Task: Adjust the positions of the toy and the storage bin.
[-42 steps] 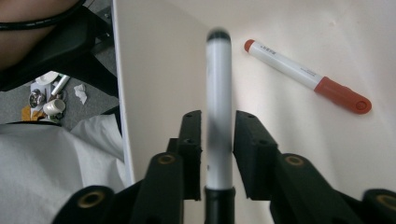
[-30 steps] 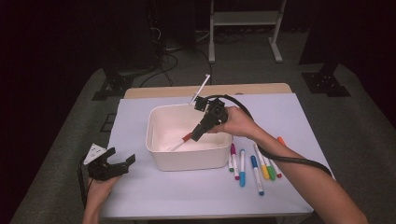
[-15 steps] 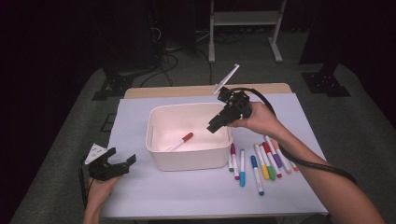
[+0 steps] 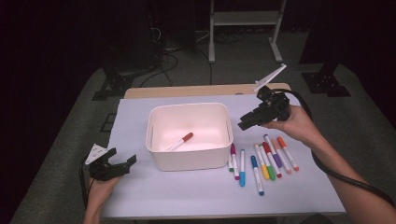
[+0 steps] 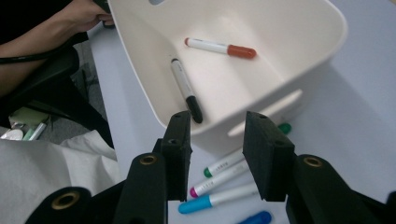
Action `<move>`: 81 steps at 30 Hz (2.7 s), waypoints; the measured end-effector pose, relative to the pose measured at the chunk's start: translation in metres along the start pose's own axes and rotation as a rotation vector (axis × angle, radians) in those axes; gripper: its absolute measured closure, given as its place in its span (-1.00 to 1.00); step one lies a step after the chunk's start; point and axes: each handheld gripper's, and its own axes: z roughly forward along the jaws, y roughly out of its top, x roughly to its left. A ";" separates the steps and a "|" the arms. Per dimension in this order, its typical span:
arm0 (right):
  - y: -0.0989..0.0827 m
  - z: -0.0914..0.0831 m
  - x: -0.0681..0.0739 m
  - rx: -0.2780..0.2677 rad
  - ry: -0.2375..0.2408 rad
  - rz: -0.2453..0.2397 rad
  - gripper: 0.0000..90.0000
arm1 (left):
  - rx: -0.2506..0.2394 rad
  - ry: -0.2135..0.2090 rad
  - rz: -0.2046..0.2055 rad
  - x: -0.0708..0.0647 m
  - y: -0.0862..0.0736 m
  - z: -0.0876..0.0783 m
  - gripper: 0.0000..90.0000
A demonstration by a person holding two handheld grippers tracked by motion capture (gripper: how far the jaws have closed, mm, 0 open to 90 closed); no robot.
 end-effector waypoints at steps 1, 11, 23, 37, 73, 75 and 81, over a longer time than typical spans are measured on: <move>-0.005 -0.003 -0.003 -0.006 -0.005 0.010 0.34 | 0.000 0.000 -0.001 0.000 0.000 0.000 -0.95; -0.066 -0.014 -0.030 -0.024 -0.071 0.121 0.28 | -0.003 0.000 -0.005 0.000 0.000 0.000 -0.95; -0.126 -0.009 -0.058 -0.019 -0.126 0.257 0.23 | 0.006 -0.006 0.003 -0.001 0.000 0.001 -0.95; -0.187 0.000 -0.081 -0.010 -0.176 0.385 0.19 | 0.012 -0.007 0.005 -0.002 0.000 0.001 -0.94; -0.208 0.024 -0.086 0.066 -0.412 0.347 0.67 | 0.012 -0.011 0.001 -0.002 0.000 0.001 -0.95; -0.208 0.024 -0.087 0.064 -0.410 0.356 0.68 | 0.011 -0.011 0.000 -0.002 0.000 0.001 -0.95; -0.212 0.020 -0.091 0.033 -0.364 0.394 0.68 | 0.011 -0.010 0.000 -0.002 0.000 0.002 -0.94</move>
